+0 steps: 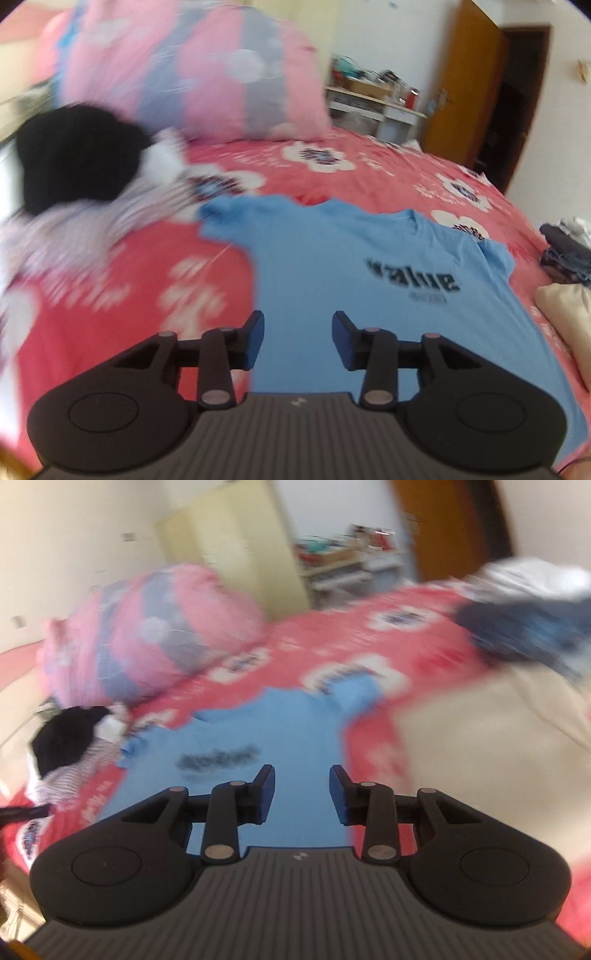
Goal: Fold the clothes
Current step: 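Grasp the T-shirt collar edge with the left and right grippers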
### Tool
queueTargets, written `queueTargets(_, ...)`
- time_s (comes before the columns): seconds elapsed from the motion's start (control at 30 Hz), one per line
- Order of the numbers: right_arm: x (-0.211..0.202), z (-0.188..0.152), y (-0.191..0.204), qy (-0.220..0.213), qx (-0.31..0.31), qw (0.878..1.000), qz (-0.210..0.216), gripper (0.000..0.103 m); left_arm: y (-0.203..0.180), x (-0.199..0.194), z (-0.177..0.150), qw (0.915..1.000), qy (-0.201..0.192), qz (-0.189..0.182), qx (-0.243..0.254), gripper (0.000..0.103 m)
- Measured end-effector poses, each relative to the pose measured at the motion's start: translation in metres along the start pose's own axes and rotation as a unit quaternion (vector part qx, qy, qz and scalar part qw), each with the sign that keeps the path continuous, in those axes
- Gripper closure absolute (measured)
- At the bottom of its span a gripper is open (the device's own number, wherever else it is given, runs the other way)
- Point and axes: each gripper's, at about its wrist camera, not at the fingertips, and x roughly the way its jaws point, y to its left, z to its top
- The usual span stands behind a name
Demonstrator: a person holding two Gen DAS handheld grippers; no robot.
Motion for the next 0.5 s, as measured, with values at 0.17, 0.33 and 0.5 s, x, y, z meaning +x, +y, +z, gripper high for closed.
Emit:
queueTargets(0.17,0.131,0.071,0.023,0.052,-0.043,0.997,0.048,0.071,-0.027,0.115,0.065,0.9996,0.015,0.001,0.026,0.058)
queueTargets(0.33,0.272,0.119,0.035,0.116,-0.065,0.989,0.062,0.072,-0.055,0.225,0.117,0.9983,0.034,0.01,0.047,0.058)
queueTargets(0.5,0.371,0.135,0.041,0.123,-0.107,0.986,0.039,0.072,-0.068,0.302,0.139,0.9961,0.059,0.038,0.053,0.062)
